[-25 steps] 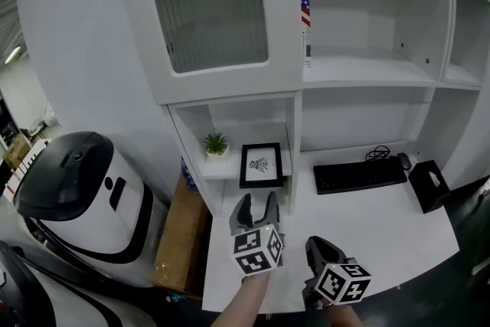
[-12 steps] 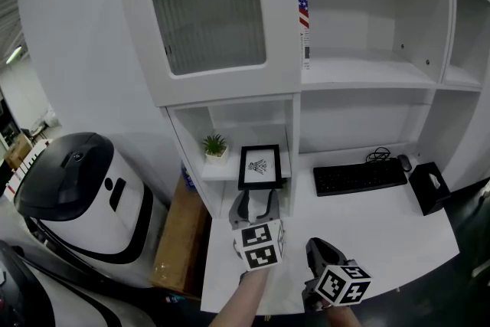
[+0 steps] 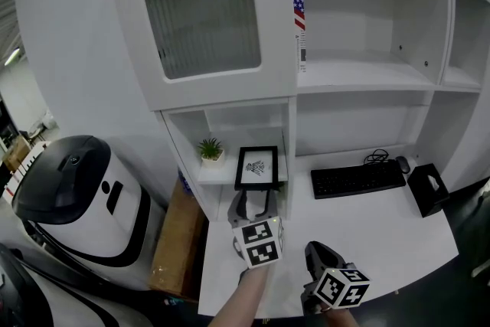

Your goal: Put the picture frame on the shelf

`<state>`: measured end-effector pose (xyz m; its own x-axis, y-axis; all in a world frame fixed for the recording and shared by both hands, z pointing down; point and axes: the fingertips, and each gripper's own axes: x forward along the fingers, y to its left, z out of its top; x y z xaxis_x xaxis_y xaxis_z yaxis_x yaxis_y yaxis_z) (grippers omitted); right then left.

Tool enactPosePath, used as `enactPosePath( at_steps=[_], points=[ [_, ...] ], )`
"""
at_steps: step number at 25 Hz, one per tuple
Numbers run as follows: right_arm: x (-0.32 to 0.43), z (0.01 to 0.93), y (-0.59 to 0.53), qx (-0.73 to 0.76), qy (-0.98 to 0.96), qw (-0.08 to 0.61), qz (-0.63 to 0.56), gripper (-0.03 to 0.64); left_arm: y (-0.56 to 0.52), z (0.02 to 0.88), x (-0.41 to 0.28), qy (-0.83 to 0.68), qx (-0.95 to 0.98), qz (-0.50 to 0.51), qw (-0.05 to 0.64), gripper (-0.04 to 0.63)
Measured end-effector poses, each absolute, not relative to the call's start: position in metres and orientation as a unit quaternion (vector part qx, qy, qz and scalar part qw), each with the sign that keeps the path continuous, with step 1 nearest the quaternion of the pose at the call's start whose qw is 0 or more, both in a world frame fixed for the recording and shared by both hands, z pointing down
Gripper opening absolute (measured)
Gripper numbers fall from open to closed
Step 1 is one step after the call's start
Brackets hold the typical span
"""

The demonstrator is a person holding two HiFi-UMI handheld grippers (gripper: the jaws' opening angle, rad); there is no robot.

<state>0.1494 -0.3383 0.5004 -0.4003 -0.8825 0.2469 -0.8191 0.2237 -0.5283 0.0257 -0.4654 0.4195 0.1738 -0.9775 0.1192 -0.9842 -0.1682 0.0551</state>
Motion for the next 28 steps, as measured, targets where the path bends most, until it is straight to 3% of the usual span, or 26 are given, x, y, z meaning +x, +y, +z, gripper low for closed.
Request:
enactPosePath(
  at_steps=[28],
  points=[
    [0.164, 0.508, -0.346, -0.56, 0.771, 0.038, -0.301, 0.017, -0.486, 0.414, 0.037, -0.641, 0.763, 0.005, 0.083, 0.241]
  ],
)
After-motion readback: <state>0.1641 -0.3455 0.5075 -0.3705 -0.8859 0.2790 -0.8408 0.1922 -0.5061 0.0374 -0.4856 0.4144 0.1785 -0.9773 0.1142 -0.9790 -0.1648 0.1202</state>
